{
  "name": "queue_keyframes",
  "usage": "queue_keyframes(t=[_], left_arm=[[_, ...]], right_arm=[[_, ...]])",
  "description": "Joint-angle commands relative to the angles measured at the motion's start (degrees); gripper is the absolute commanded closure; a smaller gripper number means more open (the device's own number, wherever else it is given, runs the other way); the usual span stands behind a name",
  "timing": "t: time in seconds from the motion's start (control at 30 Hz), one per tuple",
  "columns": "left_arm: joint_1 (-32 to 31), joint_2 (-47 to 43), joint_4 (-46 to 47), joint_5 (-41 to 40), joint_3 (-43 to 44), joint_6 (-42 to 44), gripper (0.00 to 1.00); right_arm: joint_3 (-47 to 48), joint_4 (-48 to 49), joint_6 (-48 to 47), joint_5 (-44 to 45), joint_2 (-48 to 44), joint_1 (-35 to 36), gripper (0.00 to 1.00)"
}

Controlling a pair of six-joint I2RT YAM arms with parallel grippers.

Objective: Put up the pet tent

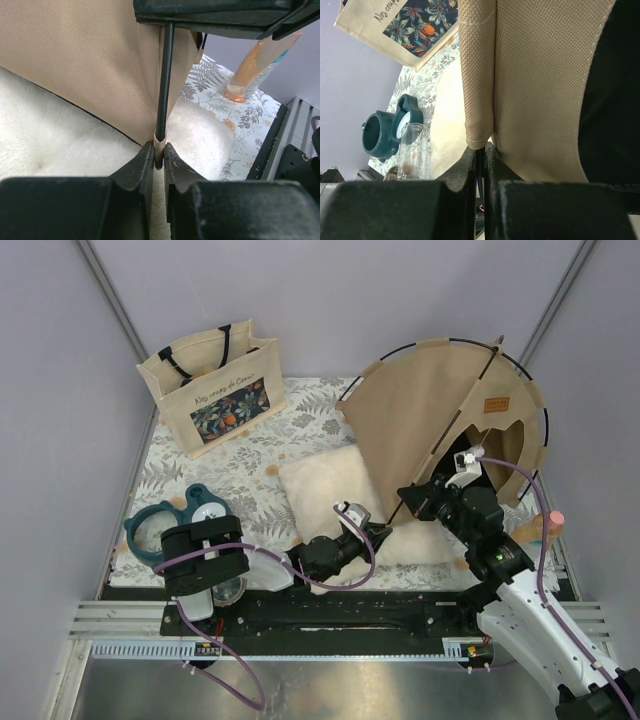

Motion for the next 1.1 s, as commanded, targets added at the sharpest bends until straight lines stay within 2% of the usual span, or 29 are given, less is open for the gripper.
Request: queue_keyframes(t=[0.0, 0.13, 0.33, 0.47, 0.53, 0.67, 0.87, 1.07], left_arm=[[-0.82, 0.19, 4.35, -0.06, 0.54, -1.83, 0.9], [-0.91, 1.33, 6.63, 1.43, -0.16, -1.57, 0.99], [-0.91, 1.95, 6.73, 2.93, -0.34, -1.57, 1.0], [-0.91, 1.77, 5.85, 2.06, -0.6, -1.48, 0.73], [-0.82, 1.77, 5.59, 1.35, -0.34, -1.3, 0.69], [-0.82, 2.39, 1.64, 2.05, 1.41, -1.39, 0.7], [-0.82, 2.57, -0.39, 1.09, 2.91, -1.3, 0.84], [-0.91, 1.34, 0.75, 0.47, 3.35, -0.16, 0.8]], right_arm=[[0.01, -1.74, -0.26, 3.21, -0.33, -0.45, 1.0], [0.71, -1.3, -0.96, 3.92, 0.81, -0.36, 1.0], [2.47, -1.3, -1.4, 4.62, 1.6, -0.45, 1.0], [4.31, -1.56, -1.23, 4.1, 1.51, -0.45, 1.0], [5.45, -2.26, -0.88, 3.39, 1.6, -0.45, 1.0], [7.21, -4.02, -0.7, 3.04, 0.02, -0.45, 1.0], [8.09, -6.48, -0.09, 2.51, -1.74, -0.45, 1.0], [7.48, -6.66, 0.09, 2.68, -2.09, -0.45, 1.0]])
